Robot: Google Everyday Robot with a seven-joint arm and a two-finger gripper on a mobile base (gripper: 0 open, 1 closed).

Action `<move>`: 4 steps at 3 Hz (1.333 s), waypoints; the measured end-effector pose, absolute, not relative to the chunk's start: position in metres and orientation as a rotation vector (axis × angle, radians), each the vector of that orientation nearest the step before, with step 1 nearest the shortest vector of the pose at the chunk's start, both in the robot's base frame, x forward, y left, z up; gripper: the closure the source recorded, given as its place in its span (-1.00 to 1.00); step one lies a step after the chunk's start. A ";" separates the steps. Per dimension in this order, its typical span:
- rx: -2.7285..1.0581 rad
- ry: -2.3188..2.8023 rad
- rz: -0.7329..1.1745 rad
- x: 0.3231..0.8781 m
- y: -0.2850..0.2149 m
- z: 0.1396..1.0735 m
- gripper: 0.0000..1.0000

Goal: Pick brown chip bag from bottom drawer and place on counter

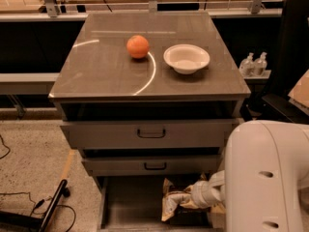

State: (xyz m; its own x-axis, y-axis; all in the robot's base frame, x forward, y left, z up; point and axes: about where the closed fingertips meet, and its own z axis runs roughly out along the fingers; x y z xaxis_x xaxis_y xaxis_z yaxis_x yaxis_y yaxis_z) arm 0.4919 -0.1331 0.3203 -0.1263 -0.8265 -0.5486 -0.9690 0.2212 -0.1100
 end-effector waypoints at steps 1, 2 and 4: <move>-1.634 1.952 0.422 0.483 -0.155 0.362 1.00; -1.628 1.943 0.421 0.475 -0.166 0.400 1.00; -1.603 1.991 0.333 0.449 -0.188 0.455 1.00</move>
Offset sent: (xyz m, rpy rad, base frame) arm -0.0295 -0.0535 0.1302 0.0364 -0.0311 0.0019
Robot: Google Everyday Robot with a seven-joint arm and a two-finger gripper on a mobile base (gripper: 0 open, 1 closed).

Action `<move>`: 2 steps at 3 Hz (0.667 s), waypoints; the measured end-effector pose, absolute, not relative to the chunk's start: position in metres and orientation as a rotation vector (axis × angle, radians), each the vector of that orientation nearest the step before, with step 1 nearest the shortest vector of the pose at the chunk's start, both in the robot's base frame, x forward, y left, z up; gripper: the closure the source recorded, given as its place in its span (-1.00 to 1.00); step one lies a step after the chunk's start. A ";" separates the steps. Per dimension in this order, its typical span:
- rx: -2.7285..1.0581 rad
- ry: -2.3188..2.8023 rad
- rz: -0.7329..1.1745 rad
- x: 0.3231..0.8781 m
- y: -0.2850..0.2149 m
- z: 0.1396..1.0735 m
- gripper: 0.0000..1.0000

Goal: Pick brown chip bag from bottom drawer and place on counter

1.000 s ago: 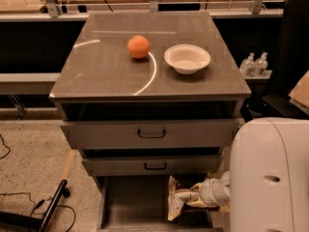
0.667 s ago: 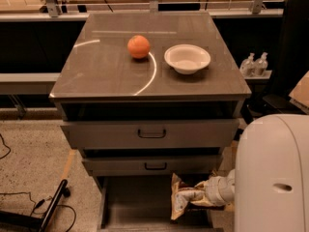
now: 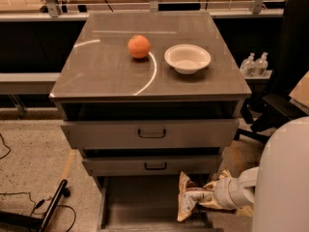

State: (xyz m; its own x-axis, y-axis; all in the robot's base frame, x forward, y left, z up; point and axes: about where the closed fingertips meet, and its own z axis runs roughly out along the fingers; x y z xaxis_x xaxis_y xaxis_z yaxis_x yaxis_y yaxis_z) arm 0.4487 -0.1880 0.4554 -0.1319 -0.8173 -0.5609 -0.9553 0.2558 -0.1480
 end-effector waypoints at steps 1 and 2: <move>-1.571 2.008 0.277 0.437 -0.203 0.487 1.00; -1.572 2.006 0.285 0.438 -0.202 0.492 1.00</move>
Offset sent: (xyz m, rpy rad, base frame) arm -0.0107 -0.0128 0.0236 -0.0172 -0.0155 -0.0330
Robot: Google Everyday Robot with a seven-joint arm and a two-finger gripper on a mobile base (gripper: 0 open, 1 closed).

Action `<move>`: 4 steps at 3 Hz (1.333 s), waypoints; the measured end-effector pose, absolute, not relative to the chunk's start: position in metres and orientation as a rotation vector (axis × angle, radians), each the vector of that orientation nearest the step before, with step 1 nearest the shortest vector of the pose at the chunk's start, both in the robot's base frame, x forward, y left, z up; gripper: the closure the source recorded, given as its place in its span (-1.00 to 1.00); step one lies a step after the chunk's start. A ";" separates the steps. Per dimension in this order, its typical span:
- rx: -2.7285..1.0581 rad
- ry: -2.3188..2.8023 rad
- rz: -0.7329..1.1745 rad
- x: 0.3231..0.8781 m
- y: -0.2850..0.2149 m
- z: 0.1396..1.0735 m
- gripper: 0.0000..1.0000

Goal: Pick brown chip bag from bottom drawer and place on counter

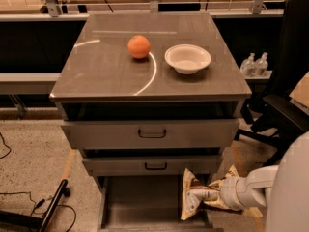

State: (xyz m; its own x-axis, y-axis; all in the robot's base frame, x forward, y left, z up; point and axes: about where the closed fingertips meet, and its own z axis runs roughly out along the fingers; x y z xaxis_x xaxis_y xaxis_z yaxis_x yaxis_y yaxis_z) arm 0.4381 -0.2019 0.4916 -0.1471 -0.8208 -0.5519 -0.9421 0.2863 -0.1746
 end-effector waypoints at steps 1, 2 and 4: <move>-1.611 1.998 0.307 0.432 -0.197 0.518 1.00; -1.672 2.006 0.291 0.425 -0.194 0.554 1.00; -1.754 1.961 0.219 0.442 -0.177 0.624 1.00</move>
Offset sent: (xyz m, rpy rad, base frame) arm -0.0198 0.0165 0.1294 -0.1209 0.0720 0.1030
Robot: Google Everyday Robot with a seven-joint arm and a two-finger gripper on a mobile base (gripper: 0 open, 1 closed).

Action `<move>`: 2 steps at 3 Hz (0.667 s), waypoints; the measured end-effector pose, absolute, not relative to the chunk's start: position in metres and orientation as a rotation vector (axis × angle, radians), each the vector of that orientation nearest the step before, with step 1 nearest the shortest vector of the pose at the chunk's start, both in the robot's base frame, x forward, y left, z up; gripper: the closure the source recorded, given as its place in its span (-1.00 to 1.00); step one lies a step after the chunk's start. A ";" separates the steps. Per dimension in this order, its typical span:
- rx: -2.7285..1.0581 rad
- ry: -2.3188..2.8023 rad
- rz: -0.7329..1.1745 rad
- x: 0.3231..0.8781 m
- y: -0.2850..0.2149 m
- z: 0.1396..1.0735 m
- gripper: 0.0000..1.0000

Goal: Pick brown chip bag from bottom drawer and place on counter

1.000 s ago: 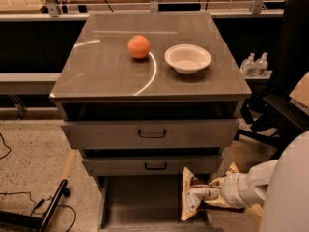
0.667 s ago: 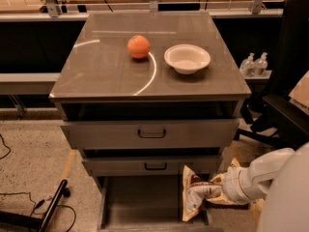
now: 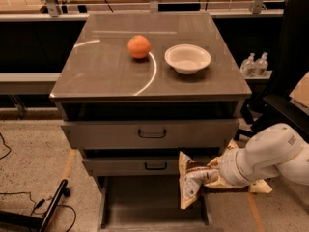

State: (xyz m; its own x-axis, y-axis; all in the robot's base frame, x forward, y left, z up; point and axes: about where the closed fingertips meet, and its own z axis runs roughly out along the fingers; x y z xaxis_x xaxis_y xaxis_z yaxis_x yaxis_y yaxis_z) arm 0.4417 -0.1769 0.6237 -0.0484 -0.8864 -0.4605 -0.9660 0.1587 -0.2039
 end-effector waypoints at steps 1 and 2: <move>-1.793 1.891 0.177 0.458 -0.164 0.662 1.00; -1.919 1.725 0.078 0.460 -0.154 0.715 1.00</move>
Offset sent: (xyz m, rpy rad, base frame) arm -0.0058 0.0324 0.1764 -0.1864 -0.1139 0.0796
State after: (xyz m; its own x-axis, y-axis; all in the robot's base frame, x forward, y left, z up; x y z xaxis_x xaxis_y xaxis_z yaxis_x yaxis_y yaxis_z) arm 0.4601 -0.1545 0.7150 0.1734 -0.9015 -0.3964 -0.9337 -0.0224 -0.3573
